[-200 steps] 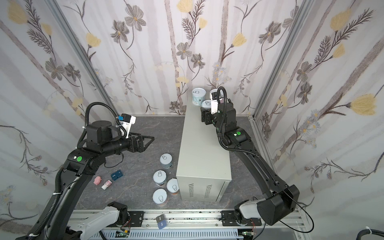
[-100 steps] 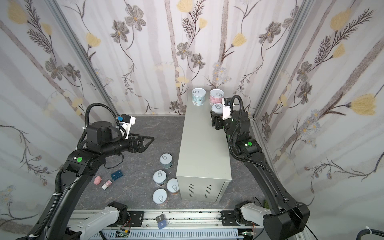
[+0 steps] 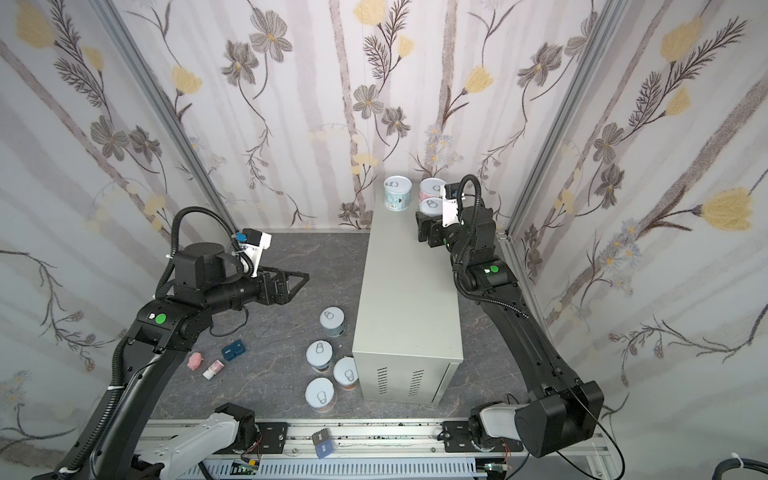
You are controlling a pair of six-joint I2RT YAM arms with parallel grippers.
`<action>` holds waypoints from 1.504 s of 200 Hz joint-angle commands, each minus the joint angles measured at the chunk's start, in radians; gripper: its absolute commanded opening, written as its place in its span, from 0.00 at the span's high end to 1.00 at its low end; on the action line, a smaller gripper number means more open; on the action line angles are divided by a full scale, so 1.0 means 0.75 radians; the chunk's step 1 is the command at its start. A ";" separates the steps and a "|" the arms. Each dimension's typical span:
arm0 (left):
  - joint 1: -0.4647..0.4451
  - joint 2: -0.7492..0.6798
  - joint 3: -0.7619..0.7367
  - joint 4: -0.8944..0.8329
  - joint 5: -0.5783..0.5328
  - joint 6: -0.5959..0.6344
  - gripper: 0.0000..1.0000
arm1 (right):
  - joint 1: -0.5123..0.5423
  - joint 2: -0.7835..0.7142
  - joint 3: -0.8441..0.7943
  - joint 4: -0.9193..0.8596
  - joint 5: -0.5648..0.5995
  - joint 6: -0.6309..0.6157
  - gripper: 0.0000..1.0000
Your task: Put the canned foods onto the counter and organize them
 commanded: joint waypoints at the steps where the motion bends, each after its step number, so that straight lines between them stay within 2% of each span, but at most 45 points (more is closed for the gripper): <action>1: 0.001 0.007 0.015 0.021 0.003 -0.014 0.00 | -0.079 -0.047 0.033 0.058 -0.130 0.098 0.00; 19: 0.001 0.011 0.020 0.014 0.010 -0.019 0.00 | -0.217 -0.065 0.053 0.064 -0.275 0.206 0.00; 51: 0.001 0.007 0.018 -0.015 0.007 -0.024 0.00 | -0.370 -0.032 0.056 0.085 -0.355 0.306 0.00; 79: 0.001 -0.005 0.028 -0.054 -0.005 -0.034 0.00 | -0.423 -0.018 0.003 0.185 -0.474 0.331 0.00; 135: 0.001 -0.008 0.049 -0.077 -0.025 -0.053 0.00 | -0.521 0.020 -0.033 0.289 -0.500 0.413 0.00; 178: 0.000 0.007 0.063 -0.055 -0.014 -0.081 0.00 | -0.540 0.117 0.008 0.262 -0.524 0.357 0.00; 244: 0.001 -0.019 0.051 -0.068 -0.025 -0.093 0.00 | -0.538 0.221 0.052 0.232 -0.762 0.214 0.00; 273: 0.001 -0.024 0.052 -0.080 -0.034 -0.091 0.00 | -0.535 0.201 0.009 0.267 -0.783 0.202 0.00; 301: 0.001 -0.014 0.059 -0.079 -0.034 -0.093 0.00 | -0.527 0.211 0.012 0.277 -0.871 0.177 0.00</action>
